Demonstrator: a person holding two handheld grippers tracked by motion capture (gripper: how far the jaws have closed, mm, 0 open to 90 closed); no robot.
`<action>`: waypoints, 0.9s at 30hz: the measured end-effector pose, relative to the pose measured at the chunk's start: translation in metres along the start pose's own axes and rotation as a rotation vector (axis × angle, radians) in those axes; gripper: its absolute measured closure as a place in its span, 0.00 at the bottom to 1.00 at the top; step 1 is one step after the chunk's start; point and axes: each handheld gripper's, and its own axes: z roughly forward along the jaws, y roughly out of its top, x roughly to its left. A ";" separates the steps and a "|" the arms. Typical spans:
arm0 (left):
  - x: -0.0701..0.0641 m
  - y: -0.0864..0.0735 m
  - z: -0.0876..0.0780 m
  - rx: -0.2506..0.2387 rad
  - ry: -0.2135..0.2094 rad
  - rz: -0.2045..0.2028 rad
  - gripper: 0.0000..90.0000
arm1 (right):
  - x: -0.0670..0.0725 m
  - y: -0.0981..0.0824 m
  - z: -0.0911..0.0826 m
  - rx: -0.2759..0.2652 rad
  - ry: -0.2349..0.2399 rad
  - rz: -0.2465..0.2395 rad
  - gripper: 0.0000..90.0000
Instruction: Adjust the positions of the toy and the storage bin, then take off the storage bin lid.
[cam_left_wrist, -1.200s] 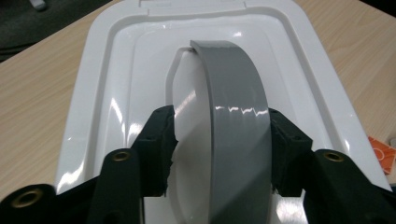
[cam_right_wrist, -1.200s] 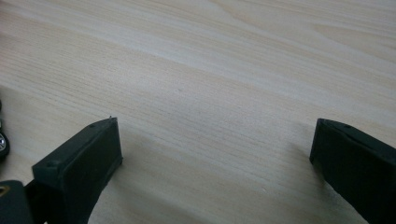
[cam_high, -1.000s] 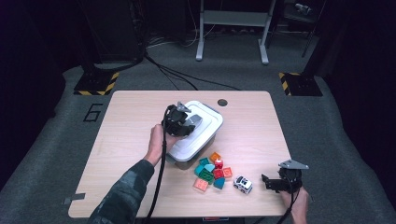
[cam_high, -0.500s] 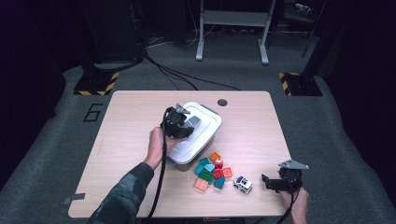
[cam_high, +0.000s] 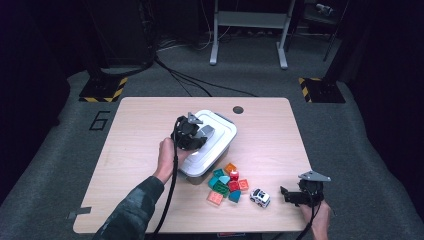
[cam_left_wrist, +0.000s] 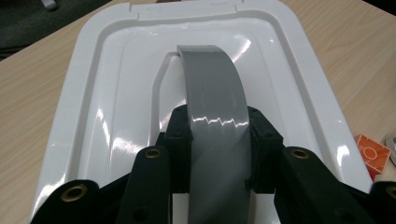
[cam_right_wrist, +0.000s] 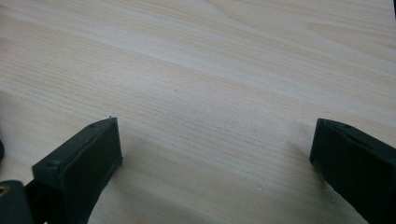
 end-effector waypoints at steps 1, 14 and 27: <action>0.000 0.001 -0.003 -0.007 -0.001 0.002 0.74 | 0.000 0.000 0.000 0.000 0.000 0.000 0.02; 0.011 0.013 -0.043 -0.062 0.032 0.004 0.74 | 0.000 0.000 0.000 0.000 0.000 0.000 0.02; 0.040 0.012 -0.072 -0.093 0.101 -0.037 0.74 | 0.000 0.000 0.000 -0.001 0.000 0.000 0.02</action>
